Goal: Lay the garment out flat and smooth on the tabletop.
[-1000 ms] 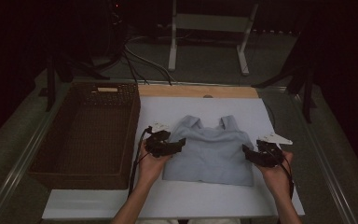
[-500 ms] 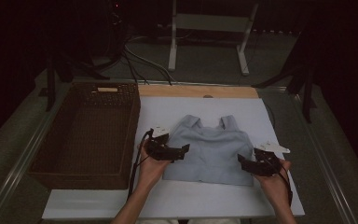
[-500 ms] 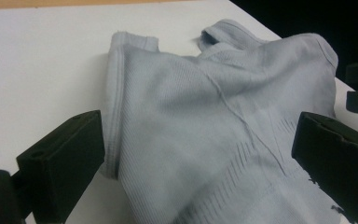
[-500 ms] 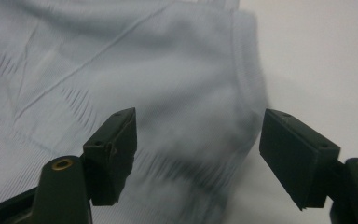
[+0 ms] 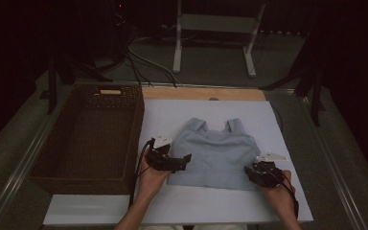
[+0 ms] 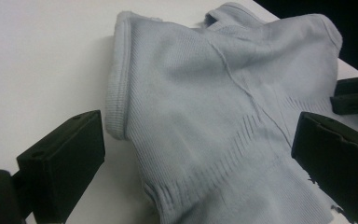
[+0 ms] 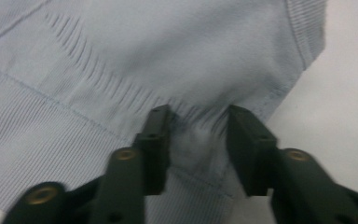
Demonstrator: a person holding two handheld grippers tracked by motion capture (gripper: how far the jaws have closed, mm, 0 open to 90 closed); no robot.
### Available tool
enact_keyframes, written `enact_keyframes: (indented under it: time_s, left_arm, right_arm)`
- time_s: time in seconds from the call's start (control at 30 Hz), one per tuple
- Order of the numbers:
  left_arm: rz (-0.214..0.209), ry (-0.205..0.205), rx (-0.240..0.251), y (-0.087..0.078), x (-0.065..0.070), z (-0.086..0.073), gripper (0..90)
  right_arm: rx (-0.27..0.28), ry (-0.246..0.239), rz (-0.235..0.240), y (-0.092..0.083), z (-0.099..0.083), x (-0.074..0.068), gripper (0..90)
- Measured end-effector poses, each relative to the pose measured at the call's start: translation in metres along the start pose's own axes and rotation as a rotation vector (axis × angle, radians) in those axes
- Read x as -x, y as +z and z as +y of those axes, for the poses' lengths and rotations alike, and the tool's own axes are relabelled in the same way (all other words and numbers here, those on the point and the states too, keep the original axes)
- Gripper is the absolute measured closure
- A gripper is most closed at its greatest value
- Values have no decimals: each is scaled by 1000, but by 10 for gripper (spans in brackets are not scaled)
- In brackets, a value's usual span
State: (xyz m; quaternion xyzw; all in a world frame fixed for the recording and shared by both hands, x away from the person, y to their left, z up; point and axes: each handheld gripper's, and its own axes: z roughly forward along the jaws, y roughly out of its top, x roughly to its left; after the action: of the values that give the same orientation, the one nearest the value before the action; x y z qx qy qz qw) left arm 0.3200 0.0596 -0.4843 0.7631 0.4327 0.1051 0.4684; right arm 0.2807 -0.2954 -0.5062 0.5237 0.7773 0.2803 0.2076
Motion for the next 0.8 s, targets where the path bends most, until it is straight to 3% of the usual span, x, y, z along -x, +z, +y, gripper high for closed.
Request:
enact_keyframes:
  time_s: [0.13, 0.2, 0.37, 0.6, 0.63, 0.8]
  left_arm:
    - [6, -3, -5, -1, -1, -1, 43]
    - [4, -5, -7, -1, -1, -1, 44]
    - [3, -18, -12, -1, -2, -2, 46]
    - [6, -30, -18, -4, -5, -4, 47]
    - [6, -33, -16, -4, -6, -5, 108]
    - [5, -32, -30, -3, -5, -7, 142]
  right_arm:
    - [-18, -20, -11, 1, 0, -2, 839]
    - [-30, -26, -7, 2, -1, -1, 891]
    - [-27, -19, -2, -1, -2, 1, 900]
    - [-25, -11, -35, -8, -4, 6, 900]
    - [-31, -9, -49, -10, -6, 8, 900]
    - [-33, -3, -82, -15, -9, 12, 900]
